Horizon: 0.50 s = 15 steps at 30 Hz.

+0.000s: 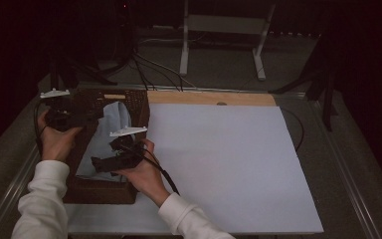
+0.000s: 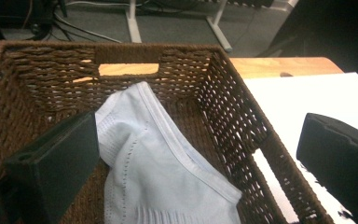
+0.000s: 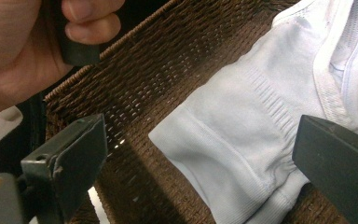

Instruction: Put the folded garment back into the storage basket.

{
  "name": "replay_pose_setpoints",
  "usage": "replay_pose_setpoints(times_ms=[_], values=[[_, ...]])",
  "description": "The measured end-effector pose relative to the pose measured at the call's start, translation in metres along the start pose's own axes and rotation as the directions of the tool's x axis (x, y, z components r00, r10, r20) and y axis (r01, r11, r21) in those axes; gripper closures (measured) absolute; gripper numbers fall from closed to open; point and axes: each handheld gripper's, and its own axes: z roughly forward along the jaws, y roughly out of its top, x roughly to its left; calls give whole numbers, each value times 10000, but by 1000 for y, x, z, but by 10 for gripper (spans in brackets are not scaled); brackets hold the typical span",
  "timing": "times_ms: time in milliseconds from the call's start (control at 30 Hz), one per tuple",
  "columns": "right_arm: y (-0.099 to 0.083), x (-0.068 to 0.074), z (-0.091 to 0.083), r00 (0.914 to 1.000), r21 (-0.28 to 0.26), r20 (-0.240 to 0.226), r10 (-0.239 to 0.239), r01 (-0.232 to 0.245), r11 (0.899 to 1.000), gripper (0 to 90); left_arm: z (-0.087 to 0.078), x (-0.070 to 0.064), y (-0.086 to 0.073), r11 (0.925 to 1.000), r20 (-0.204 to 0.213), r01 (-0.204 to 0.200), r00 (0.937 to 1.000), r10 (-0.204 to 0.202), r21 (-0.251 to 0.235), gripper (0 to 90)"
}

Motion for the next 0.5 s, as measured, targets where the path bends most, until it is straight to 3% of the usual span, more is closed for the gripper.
replay_pose_setpoints(times_ms=[500], values=[[1, -9, -11, 9996, -243, 227, -149, 154, 9996, 11, 0, -13, -4, 9987, 230, -508, 9984, 509, -76, 4]])
